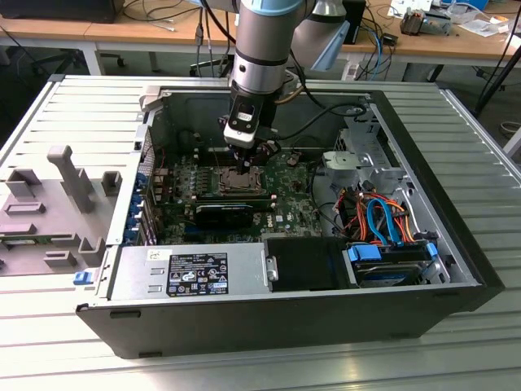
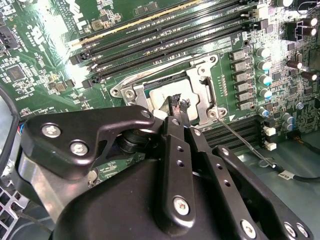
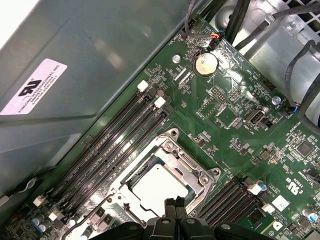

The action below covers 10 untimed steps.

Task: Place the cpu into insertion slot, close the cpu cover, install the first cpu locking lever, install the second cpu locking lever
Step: 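Install the first cpu locking lever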

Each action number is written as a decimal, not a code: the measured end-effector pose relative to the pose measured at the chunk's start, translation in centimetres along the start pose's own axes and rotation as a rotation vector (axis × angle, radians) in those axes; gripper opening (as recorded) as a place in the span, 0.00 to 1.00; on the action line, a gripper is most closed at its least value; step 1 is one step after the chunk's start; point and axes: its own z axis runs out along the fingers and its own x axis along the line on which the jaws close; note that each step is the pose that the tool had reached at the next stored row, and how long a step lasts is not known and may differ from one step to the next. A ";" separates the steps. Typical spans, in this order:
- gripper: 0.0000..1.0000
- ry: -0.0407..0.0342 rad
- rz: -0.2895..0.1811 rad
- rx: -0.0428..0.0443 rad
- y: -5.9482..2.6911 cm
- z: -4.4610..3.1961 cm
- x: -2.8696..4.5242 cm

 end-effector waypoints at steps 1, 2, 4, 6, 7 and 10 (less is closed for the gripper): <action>0.11 -0.0001 -0.002 0.0000 0.00 0.00 0.00; 0.11 -0.0002 -0.003 0.0000 0.00 0.00 0.00; 0.11 -0.0005 -0.006 0.0002 0.00 0.00 0.00; 0.11 -0.0008 -0.009 0.0003 0.00 0.00 0.00; 0.11 -0.0009 -0.010 0.0003 0.00 0.00 0.00; 0.11 -0.0013 -0.014 0.0005 0.00 0.00 0.00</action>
